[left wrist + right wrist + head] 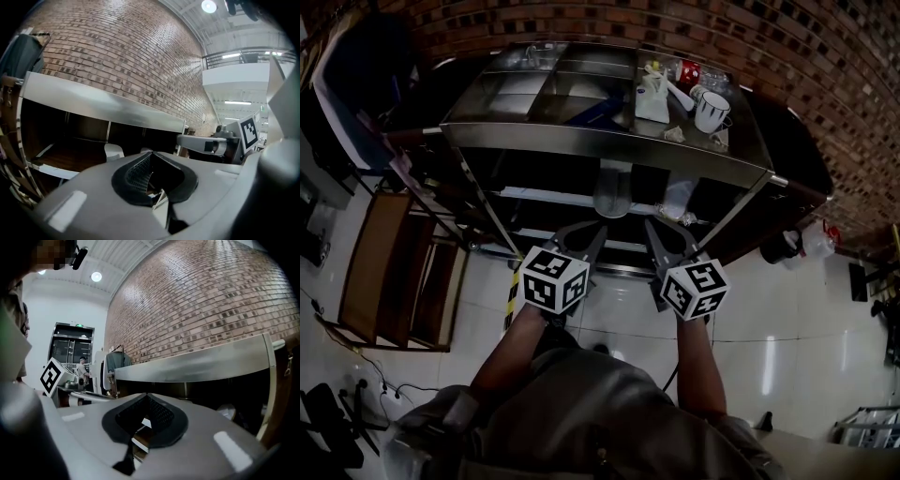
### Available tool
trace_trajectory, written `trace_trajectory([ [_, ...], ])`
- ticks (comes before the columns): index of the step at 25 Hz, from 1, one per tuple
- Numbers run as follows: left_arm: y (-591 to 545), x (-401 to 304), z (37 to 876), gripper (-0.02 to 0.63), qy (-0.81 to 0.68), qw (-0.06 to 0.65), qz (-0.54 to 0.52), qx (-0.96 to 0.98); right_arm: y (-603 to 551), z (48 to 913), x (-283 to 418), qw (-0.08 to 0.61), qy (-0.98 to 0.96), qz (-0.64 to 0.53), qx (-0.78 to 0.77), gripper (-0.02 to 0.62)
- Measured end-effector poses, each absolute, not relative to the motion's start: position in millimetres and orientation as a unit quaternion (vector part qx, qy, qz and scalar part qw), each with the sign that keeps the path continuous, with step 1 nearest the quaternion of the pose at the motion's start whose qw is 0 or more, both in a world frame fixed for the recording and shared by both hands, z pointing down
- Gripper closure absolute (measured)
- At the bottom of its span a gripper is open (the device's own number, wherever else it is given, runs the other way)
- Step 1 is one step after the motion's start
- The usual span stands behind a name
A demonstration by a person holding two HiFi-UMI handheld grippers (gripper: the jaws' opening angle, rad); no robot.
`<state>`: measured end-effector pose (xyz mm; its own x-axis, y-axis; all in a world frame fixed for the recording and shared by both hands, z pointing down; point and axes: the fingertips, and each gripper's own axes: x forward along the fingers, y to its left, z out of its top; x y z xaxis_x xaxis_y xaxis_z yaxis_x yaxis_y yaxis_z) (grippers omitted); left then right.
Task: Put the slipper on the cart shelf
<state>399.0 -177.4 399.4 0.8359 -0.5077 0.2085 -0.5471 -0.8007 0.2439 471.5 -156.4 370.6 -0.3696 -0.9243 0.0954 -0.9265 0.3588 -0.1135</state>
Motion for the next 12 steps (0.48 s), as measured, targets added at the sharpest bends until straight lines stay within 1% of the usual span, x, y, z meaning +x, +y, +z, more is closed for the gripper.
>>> trace_trajectory([
  [12,-171.1,394.2,397.5,0.598,-0.287,0.145,0.066,0.944,-149.6,365.6,472.2,0.0,-0.828,0.072,0.556,0.595],
])
